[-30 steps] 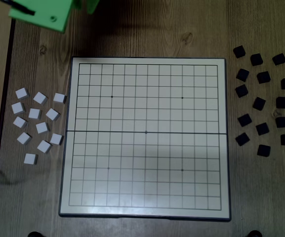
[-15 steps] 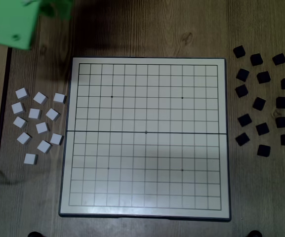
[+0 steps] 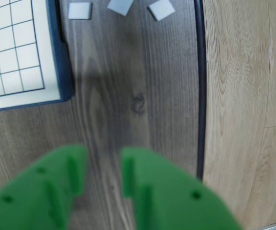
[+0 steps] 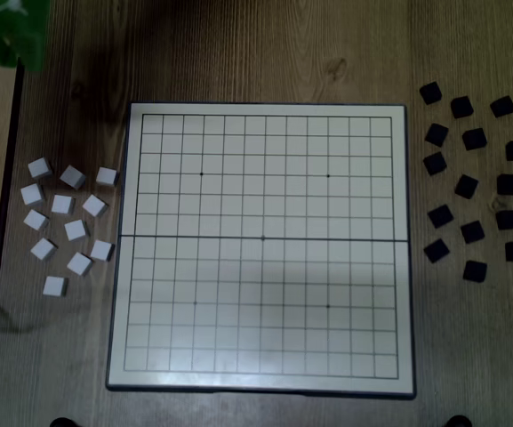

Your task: Grasp a White stone and put it on the board on position (0,0).

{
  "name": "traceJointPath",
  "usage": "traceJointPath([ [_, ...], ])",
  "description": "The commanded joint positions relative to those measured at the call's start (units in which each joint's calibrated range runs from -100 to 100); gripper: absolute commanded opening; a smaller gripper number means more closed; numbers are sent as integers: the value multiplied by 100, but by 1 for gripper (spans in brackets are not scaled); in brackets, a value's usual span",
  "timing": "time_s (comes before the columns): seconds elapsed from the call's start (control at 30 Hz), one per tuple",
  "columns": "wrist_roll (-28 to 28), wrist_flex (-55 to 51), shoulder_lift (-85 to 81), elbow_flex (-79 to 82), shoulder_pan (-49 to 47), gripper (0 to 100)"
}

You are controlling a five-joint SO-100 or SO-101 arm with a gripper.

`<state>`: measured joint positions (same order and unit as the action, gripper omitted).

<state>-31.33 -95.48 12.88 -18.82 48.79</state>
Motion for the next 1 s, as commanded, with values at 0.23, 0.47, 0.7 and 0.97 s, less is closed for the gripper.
traceJointPath([
  [0.23, 850, 813, 633, -234, 142, 6],
  [0.47, 1050, 1177, 1023, -108, 142, 7],
  [0.7, 1294, 1251, 1294, -70, 124, 10],
  [0.97, 1426, 1598, 1463, 104, 42, 13],
])
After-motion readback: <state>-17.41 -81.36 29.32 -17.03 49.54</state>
